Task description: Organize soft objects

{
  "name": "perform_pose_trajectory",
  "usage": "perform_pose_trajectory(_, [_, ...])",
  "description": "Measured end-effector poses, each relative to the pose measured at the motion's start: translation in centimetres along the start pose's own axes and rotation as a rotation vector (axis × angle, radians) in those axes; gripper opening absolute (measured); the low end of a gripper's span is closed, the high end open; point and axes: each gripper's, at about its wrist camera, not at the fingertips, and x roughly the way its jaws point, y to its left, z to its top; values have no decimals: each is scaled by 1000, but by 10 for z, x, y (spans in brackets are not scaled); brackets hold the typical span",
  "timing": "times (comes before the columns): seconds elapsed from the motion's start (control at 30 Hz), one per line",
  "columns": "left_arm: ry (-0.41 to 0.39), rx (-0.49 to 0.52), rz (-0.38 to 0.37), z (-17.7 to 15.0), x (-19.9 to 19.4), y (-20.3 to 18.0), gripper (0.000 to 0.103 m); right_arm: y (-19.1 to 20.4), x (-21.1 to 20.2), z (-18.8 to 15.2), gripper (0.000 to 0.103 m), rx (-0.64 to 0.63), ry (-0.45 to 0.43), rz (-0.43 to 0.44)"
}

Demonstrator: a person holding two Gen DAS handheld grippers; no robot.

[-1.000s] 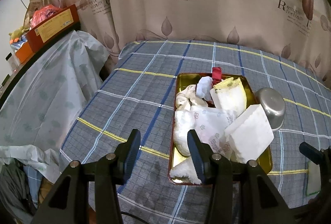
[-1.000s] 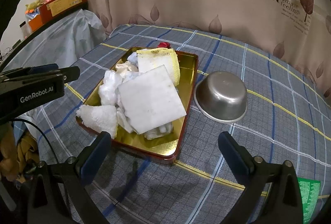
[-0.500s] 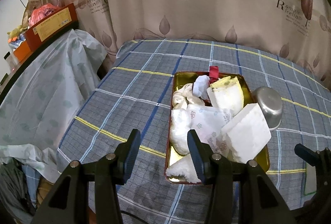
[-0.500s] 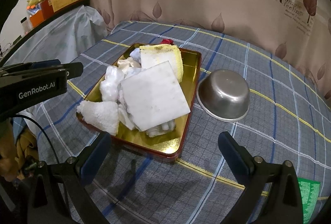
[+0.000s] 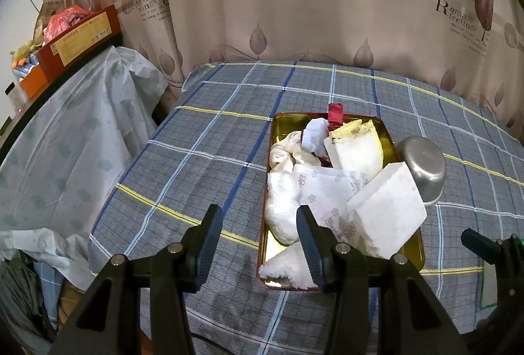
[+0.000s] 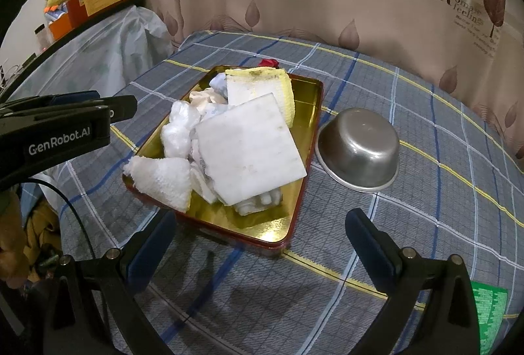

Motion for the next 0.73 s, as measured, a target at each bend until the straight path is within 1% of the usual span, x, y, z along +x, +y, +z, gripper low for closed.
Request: perform_pose_trajectory(0.73, [-5, 2, 1, 0, 1, 0, 48, 1, 3, -2, 102, -8, 5, 9])
